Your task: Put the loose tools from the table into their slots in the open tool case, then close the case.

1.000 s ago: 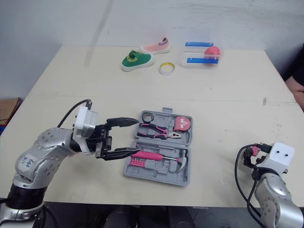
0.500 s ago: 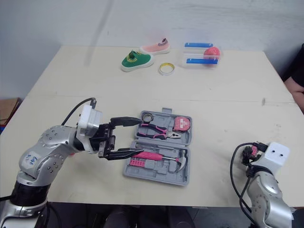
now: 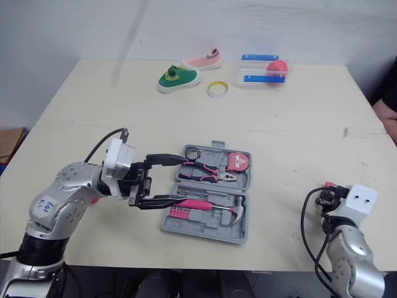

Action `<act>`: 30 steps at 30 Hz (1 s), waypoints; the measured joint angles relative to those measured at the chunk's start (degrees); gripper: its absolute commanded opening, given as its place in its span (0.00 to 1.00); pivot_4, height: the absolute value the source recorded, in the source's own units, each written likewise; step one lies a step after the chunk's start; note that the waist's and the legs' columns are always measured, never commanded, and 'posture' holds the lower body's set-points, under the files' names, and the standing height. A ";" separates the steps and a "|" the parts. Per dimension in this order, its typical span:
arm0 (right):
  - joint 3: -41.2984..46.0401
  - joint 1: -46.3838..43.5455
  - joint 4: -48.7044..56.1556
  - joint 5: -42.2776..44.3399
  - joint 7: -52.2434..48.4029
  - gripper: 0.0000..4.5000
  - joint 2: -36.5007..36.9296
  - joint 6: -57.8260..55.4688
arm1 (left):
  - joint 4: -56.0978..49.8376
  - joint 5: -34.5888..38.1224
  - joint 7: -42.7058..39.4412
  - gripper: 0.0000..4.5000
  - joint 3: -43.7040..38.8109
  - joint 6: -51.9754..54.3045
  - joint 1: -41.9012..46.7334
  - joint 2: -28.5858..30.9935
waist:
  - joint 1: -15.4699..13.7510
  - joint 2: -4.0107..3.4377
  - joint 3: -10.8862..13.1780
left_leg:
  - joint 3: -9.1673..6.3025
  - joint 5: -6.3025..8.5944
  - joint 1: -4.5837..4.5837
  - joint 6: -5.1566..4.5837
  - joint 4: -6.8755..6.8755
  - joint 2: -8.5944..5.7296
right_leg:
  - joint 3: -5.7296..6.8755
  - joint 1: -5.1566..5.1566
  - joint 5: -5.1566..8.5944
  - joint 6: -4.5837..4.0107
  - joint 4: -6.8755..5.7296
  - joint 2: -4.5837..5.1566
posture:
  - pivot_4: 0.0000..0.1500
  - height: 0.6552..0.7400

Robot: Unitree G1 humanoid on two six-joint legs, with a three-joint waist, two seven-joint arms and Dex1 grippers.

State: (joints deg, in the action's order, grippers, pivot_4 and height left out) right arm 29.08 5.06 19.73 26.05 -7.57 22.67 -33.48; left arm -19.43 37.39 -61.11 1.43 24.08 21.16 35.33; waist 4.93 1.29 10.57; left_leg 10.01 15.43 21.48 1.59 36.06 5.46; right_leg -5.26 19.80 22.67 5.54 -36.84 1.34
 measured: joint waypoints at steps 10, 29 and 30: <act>-11.95 -7.57 4.94 9.65 -37.29 0.17 30.03 -4.59 | 2.48 -3.86 -5.22 1.00 0.44 -5.06 -0.65 1.02 | -0.14 0.12 0.14 | -0.27 -0.01 0.04 0.01 -0.01 0.17 | -0.13 -0.17 -0.01 0.01 0.23 0.02 | 1.00 1.00; -49.05 -32.43 16.83 5.77 -48.11 0.17 34.37 -19.97 | 1.76 -10.51 -5.95 1.00 0.53 -14.55 -11.68 2.70 | 0.08 0.22 0.20 | -0.38 -0.02 1.05 -0.11 0.53 0.26 | 0.09 0.82 -0.01 -0.01 -0.25 0.19 | 1.00 1.00; -49.63 -32.93 16.76 5.38 -48.02 0.17 34.09 -20.48 | 1.74 -10.48 -5.89 1.00 0.48 -14.32 -11.73 2.94 | 0.03 0.22 0.20 | -0.38 -0.03 1.05 -0.12 0.58 0.25 | 0.09 0.83 -0.01 -0.02 -0.30 0.20 | 1.00 1.00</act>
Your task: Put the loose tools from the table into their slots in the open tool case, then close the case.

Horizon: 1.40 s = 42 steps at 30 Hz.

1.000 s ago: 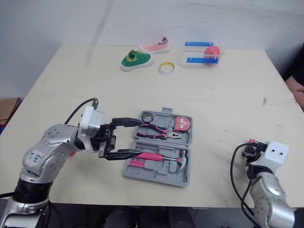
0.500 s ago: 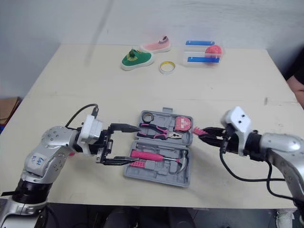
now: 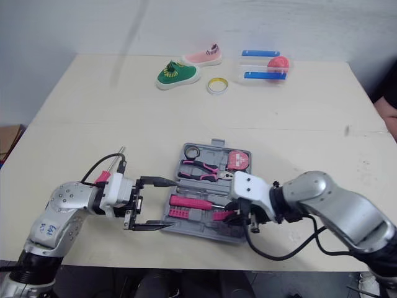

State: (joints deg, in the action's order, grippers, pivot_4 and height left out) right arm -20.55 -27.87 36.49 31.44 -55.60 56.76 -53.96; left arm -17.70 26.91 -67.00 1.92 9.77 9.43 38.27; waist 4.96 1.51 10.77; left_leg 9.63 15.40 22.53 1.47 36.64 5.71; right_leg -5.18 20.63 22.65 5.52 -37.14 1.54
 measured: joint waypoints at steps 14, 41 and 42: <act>-7.04 -5.38 -3.23 -7.08 2.67 0.17 -5.27 -3.94 | -2.66 1.04 2.43 1.00 -1.43 2.93 -3.29 0.88 | -0.06 0.01 0.00 | -0.02 0.01 0.01 -0.06 0.34 0.00 | 0.03 -0.01 -0.02 -0.05 -0.29 0.03 | 1.00 1.00; -7.50 -9.50 -2.79 -4.32 5.53 0.17 -14.04 -17.30 | -5.23 1.99 3.85 1.00 -3.22 6.25 -5.66 2.05 | 0.03 0.03 -0.01 | 0.01 0.03 0.03 -0.03 0.27 0.02 | 0.04 0.05 0.00 -0.13 -0.28 0.02 | 1.00 1.00; -7.90 -9.68 -2.71 -4.35 5.50 0.17 -13.92 -17.16 | -5.32 1.98 3.93 1.00 -3.23 6.36 -5.76 2.13 | 0.04 0.03 -0.01 | 0.01 0.03 0.03 -0.03 0.27 0.02 | 0.05 0.06 0.00 -0.13 -0.28 0.02 | 1.00 1.00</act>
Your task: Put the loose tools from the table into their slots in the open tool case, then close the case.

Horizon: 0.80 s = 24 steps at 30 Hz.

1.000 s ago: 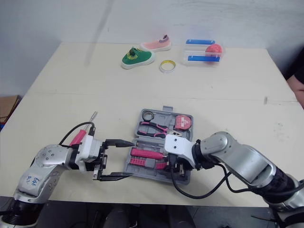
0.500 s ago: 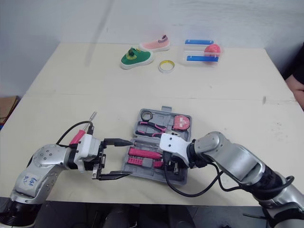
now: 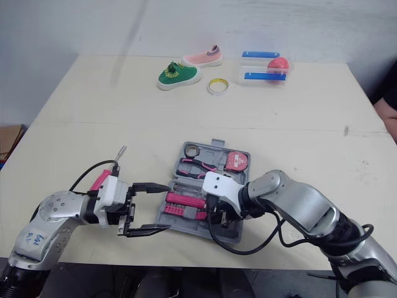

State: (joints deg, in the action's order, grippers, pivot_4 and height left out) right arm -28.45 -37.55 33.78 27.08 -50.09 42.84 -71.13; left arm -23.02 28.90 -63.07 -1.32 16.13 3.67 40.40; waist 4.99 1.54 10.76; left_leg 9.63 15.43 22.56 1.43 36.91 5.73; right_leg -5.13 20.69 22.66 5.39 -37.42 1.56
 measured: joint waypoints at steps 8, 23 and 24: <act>-0.55 -0.03 0.71 -0.16 0.20 0.17 0.71 1.20 | -1.07 0.17 0.83 1.00 -0.37 0.39 -1.05 0.25 | 0.02 0.00 0.00 | 0.00 0.01 0.01 0.01 -0.02 0.01 | 0.00 0.01 0.01 -0.01 0.01 -0.01 | 1.00 1.00; 1.26 2.89 0.02 0.23 3.31 0.17 -3.07 1.92 | -1.31 0.48 1.32 1.00 -0.42 1.58 -0.40 1.00 | 0.76 0.04 -0.02 | 0.00 0.00 -0.01 0.03 -0.05 0.02 | 0.00 0.00 0.01 -0.02 -0.01 -0.03 | 1.00 1.00; 1.97 3.44 0.02 0.70 3.15 0.40 -2.88 2.11 | -1.44 0.54 1.33 1.00 -0.46 1.58 -0.35 1.01 | 0.73 0.03 -0.02 | 0.00 0.00 0.01 0.03 -0.06 0.01 | 0.00 0.02 0.01 -0.02 0.00 -0.02 | 1.00 1.00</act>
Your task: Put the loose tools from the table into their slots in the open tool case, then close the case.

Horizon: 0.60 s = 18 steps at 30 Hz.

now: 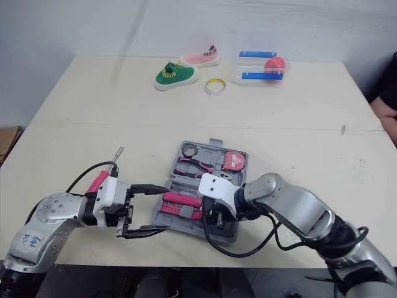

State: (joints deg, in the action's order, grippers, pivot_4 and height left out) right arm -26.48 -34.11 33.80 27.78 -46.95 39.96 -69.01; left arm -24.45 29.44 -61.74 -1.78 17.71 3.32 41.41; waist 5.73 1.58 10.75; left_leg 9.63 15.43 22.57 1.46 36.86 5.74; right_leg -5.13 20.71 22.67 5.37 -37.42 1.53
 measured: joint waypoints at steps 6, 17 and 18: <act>2.92 2.23 0.47 1.37 -2.75 0.78 2.49 5.07 | 0.00 0.05 -0.18 1.00 -0.38 -0.25 -0.62 0.00 | -0.05 0.02 0.01 | 0.00 0.01 0.01 -0.02 0.01 -0.01 | 0.00 -0.01 0.00 0.00 0.04 0.01 | 1.00 1.00; 18.83 13.89 -5.88 5.89 -14.91 0.39 2.18 28.63 | 2.99 -0.52 -1.67 1.00 -1.70 -6.07 -3.78 -0.21 | -0.83 0.18 0.07 | -0.05 0.04 -0.02 -0.03 0.00 -0.01 | 0.06 -0.13 0.00 0.01 0.17 -0.01 | 1.00 1.00; 18.70 14.62 -6.70 5.18 -15.48 0.28 1.92 30.99 | 3.27 -0.59 -1.81 1.00 -1.70 -6.58 -3.77 -0.22 | -0.85 0.18 0.07 | -0.05 0.05 -0.02 -0.05 0.01 -0.02 | 0.06 -0.14 -0.01 0.01 0.18 0.01 | 1.00 1.00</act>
State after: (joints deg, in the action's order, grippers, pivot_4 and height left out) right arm -7.79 -19.48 27.10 32.96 -62.43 41.87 -38.02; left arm -21.19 28.85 -63.55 -3.47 11.13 -0.45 41.18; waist 4.88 1.76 10.82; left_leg 9.58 15.49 22.55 1.41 36.86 5.72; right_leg -5.07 20.57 22.66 5.38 -37.24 1.54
